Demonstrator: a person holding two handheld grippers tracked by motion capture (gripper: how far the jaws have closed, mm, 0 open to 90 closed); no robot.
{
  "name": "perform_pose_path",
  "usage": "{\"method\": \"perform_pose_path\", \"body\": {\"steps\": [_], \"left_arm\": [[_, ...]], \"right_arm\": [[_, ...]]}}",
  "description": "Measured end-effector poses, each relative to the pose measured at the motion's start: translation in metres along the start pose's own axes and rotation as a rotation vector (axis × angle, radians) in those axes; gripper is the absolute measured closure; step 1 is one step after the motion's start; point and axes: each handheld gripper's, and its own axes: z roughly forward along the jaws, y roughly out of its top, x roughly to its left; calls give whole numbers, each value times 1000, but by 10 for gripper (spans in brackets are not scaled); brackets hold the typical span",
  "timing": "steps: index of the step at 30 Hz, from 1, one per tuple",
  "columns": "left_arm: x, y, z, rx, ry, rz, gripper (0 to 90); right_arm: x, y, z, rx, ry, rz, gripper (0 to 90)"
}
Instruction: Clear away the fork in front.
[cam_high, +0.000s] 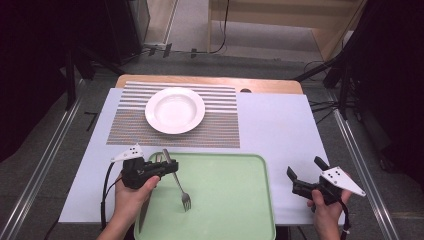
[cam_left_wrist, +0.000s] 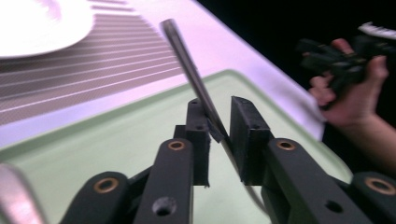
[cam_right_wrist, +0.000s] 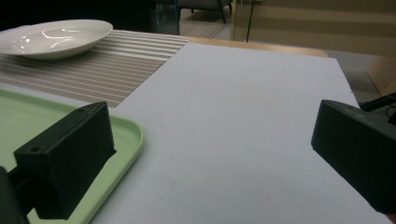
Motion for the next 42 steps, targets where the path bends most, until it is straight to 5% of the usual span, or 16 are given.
{"method": "perform_pose_path", "body": {"steps": [8,17,30,39,42], "left_arm": [[4,-6,17,121,102,0,668],[7,-10,25,195,167,-30,641],[4,-13,28,262,325,66,629],[0,-13,20,222,312,75,592],[-5,-15,10,201,256,77,699]], "right_arm": [[0,-2,2,10,10,3,0],[-4,-4,2,23,2,13,0],[-5,-6,5,41,3,7,0],[-6,-7,5,39,4,5,0],[-7,-7,3,41,-1,10,0]]}}
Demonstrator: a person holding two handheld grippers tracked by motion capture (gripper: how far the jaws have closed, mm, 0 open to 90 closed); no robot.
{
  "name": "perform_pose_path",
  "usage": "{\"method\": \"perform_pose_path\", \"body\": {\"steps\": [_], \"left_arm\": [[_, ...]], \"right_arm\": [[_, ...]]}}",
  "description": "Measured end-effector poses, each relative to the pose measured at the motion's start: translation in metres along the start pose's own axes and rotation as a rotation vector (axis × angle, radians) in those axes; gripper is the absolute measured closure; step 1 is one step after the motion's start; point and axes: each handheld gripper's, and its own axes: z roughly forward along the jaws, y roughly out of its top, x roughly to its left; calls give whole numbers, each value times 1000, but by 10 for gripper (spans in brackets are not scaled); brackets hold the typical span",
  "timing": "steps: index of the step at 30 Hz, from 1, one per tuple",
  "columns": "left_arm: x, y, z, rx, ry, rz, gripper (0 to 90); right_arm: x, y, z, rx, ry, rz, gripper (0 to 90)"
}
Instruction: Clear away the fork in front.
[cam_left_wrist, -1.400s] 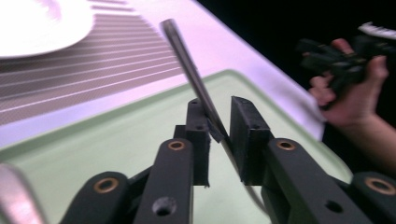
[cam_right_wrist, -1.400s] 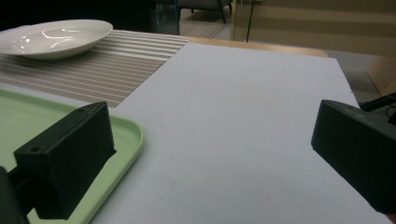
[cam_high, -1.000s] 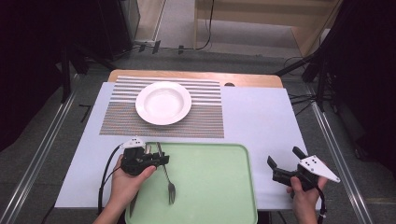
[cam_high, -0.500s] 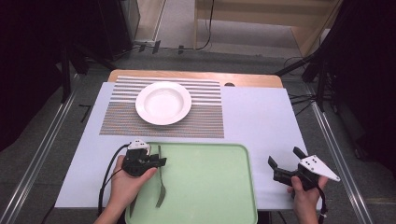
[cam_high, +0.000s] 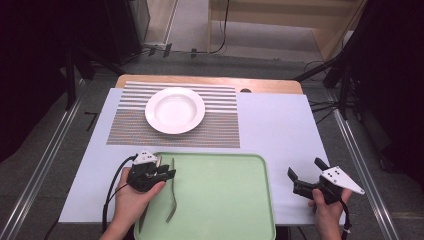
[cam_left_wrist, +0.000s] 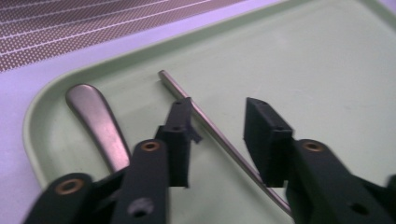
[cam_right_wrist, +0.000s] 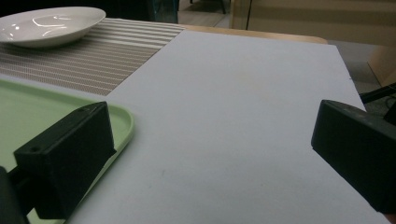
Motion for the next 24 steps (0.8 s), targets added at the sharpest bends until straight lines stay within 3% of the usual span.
{"method": "perform_pose_path", "body": {"steps": [4,11,24], "left_arm": [[-4,-13,-9,-13,-61,1,885],[-16,-31,-17,16,-121,16,895],[-34,-34,-8,59,-136,71,895]], "right_arm": [[-2,0,-2,-6,-4,1,0],[-3,0,-3,-5,-7,5,0],[-1,0,-2,0,-3,4,0]]}}
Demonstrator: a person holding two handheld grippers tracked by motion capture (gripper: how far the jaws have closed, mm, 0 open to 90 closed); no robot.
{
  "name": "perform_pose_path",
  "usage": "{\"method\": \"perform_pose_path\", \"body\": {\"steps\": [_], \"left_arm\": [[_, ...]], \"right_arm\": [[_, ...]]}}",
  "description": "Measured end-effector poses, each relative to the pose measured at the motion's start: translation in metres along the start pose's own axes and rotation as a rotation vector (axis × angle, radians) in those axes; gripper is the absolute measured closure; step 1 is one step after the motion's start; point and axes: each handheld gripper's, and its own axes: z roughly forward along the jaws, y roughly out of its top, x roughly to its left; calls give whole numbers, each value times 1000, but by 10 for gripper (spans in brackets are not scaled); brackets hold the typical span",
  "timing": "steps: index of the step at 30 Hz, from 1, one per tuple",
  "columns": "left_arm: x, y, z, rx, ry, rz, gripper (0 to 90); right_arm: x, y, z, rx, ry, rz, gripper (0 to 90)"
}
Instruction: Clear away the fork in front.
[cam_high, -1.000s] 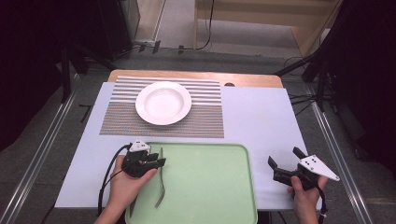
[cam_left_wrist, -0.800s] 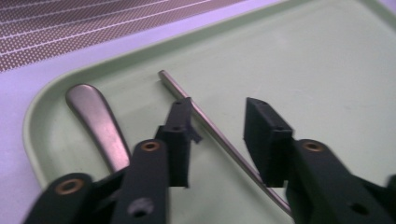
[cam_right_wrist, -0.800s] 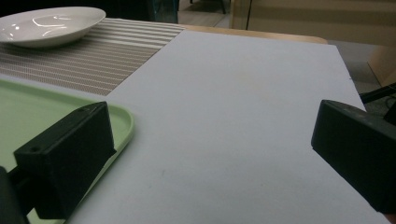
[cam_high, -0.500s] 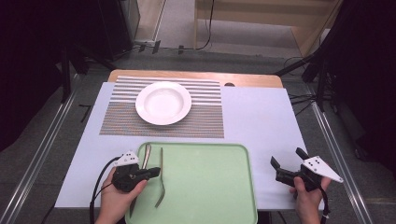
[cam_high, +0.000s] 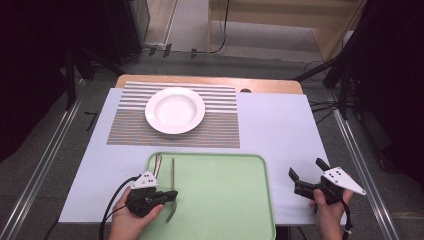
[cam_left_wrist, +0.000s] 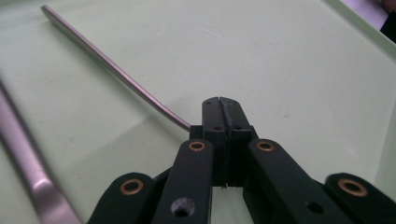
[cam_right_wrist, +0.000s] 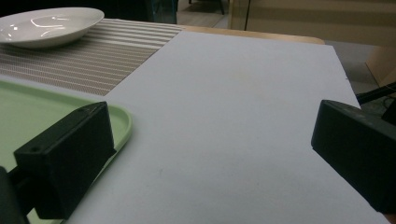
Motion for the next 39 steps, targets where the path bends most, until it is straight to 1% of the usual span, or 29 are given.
{"method": "perform_pose_path", "body": {"steps": [3,5,6,9,10,12,15,17,18,20,21,24,27,28,31,33,34,36,37,38,39], "left_arm": [[-3,1,1,5,2,15,895],[-3,2,-3,-1,5,15,895],[-2,2,-6,-8,1,13,895],[3,0,-17,-28,-9,-4,895],[4,-2,-19,-32,-15,-10,895],[4,-7,-20,-29,-18,-16,895],[1,-11,-18,-15,-44,-15,895],[-3,-10,-16,-11,-50,-3,895],[-4,-10,-15,-8,-54,3,895],[-7,-9,-12,-6,-56,11,895],[-8,-8,-11,-4,-59,10,895],[-11,-5,-6,2,-50,23,895],[-15,-1,1,16,-60,39,895],[-17,0,4,21,-55,47,895],[-18,7,9,27,-42,64,895],[-17,15,12,28,-9,63,895],[-16,18,15,34,1,64,895],[-16,22,21,57,43,85,895],[-16,24,24,71,64,94,895],[-15,24,26,81,86,91,895],[-15,23,27,96,103,97,895]], "right_arm": [[0,0,0,0,-1,-4,0],[-1,0,0,-6,-1,-7,0],[-2,0,0,-11,-2,-15,0],[-2,0,-1,-7,-1,-9,0],[-2,0,-1,-5,-2,1,0],[-3,0,-1,-5,-5,2,0],[-2,0,-1,-2,-4,2,0],[-2,0,0,-8,-2,-12,0],[-1,0,-1,-2,-1,-2,0],[-1,1,0,-7,-6,-13,0],[0,1,0,-2,-3,-9,0],[0,0,1,0,-2,-6,0],[0,0,1,2,-4,-6,0],[0,0,0,1,-2,-2,0],[-2,0,0,-9,-9,-13,0],[-2,0,-1,-1,-10,1,0],[-2,0,-1,-4,-13,-1,0],[-3,0,-1,-11,-15,-6,0],[-3,0,-1,-6,-15,0,0],[-3,0,-1,-5,-17,1,0],[-2,0,-1,-4,-15,3,0]]}}
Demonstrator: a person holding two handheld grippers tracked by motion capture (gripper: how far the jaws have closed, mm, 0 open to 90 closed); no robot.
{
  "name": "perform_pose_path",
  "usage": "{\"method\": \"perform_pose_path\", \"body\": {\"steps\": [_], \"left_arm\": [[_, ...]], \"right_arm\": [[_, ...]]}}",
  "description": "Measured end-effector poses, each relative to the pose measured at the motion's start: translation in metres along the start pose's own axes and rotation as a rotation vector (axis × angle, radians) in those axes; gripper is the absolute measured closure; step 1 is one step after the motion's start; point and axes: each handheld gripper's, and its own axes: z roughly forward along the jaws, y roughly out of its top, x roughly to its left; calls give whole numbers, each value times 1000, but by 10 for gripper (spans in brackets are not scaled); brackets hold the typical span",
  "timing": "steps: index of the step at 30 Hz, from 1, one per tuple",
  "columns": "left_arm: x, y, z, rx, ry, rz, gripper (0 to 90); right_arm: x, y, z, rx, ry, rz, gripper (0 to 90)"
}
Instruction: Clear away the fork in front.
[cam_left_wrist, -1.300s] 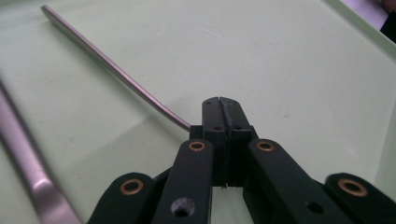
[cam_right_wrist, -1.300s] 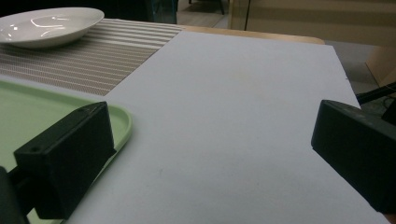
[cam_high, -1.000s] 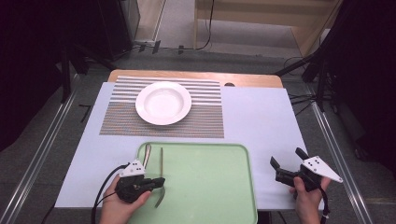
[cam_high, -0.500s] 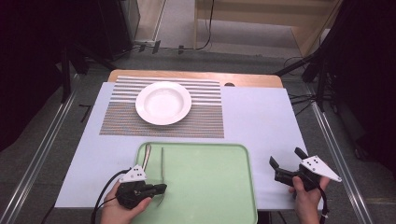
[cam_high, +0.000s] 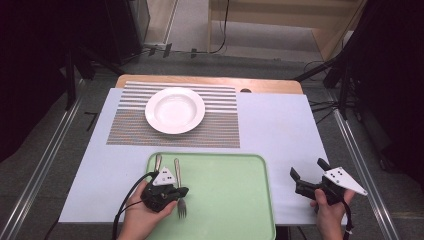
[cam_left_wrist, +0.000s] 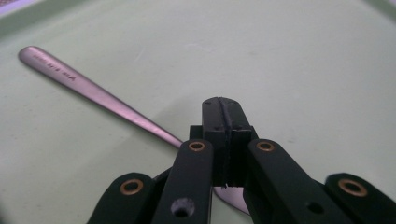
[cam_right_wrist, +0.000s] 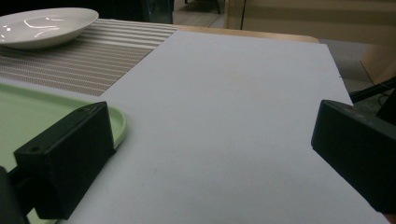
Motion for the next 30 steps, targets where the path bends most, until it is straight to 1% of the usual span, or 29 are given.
{"method": "perform_pose_path", "body": {"steps": [1,3,5,8,10,14,15,17,18,20,21,22,23,24,27,28,29,30], "left_arm": [[0,-2,1,8,2,-1,895],[3,-4,1,4,-9,-22,895],[6,-6,-3,9,5,-31,895],[12,-11,-8,-5,5,-55,895],[15,-14,-12,-5,13,-56,896],[24,-20,-18,-9,26,-82,896],[26,-20,-20,-9,26,-86,895],[30,-21,-20,-10,39,-93,896],[30,-20,-21,-12,41,-90,896],[32,-16,-21,-14,43,-80,896],[34,-12,-21,-25,37,-84,896],[35,-7,-20,-35,35,-86,896],[37,-1,-19,-39,38,-76,896],[38,5,-17,-38,41,-66,896],[45,19,-8,-30,29,-70,896],[47,22,-3,-16,28,-66,896],[50,24,2,-4,39,-65,896],[53,23,5,3,45,-73,896]], "right_arm": [[0,0,0,-2,-1,-5,0],[-1,0,0,-4,-2,-12,0],[-1,0,-1,-4,-4,-8,0],[-2,0,-1,-8,-11,-4,0],[-2,0,-1,-5,-11,-5,0],[-2,0,0,-7,-6,-7,0],[-1,0,0,-3,-5,0,0],[-1,0,0,-4,-8,-10,0],[0,0,0,0,-4,0,0],[1,0,0,-3,-7,-9,0],[1,0,-1,-5,-5,-13,0],[1,0,-1,-6,-6,-14,0],[1,0,-1,-8,-7,-17,0],[1,0,-2,-2,-7,-10,0],[0,0,-1,-4,-9,-6,0],[-1,0,0,-5,-9,-9,0],[0,0,0,0,-7,-1,0],[0,-1,0,3,-11,-4,0]]}}
